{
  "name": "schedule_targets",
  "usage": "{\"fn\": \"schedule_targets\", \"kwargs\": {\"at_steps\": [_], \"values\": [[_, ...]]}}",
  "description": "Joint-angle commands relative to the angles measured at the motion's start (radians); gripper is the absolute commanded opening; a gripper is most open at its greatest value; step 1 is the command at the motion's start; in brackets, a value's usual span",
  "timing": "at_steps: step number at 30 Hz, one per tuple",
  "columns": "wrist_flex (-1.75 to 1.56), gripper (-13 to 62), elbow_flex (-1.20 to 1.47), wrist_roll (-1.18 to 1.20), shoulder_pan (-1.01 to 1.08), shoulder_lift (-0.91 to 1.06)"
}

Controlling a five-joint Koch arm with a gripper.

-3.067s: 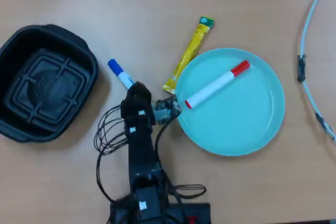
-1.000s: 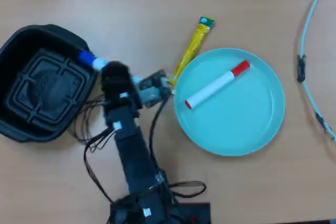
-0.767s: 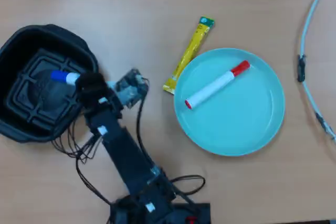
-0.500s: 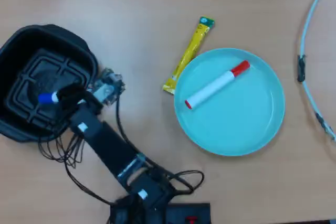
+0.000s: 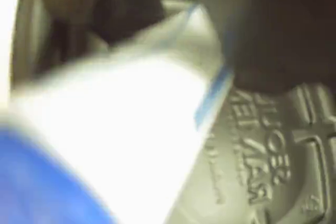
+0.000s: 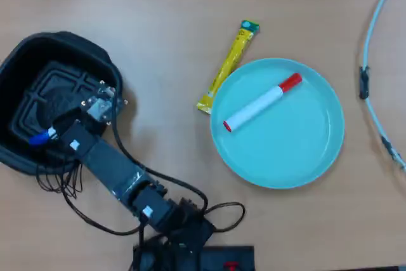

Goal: Pick up the blue pen and put it in the black bowl

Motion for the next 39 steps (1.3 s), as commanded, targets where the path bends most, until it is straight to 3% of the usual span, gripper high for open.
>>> {"fn": "schedule_targets", "kwargs": {"at_steps": [1,6,9,16,19,27,35,39], "values": [[0.017,-6.2,-0.483,0.015,-0.011,-0.025],[0.071,-5.6,-0.512,0.014,-0.025,-0.058],[0.074,-1.3,-0.512,0.011,-0.023,-0.061],[0.094,30.3,-0.502,0.018,-0.020,-0.064],[0.107,36.5,-0.497,0.020,-0.020,-0.063],[0.152,36.7,-0.486,0.021,0.002,-0.063],[0.233,36.4,-0.485,0.035,0.167,-0.052],[0.299,36.5,-0.448,-0.095,0.230,-0.034]]}}
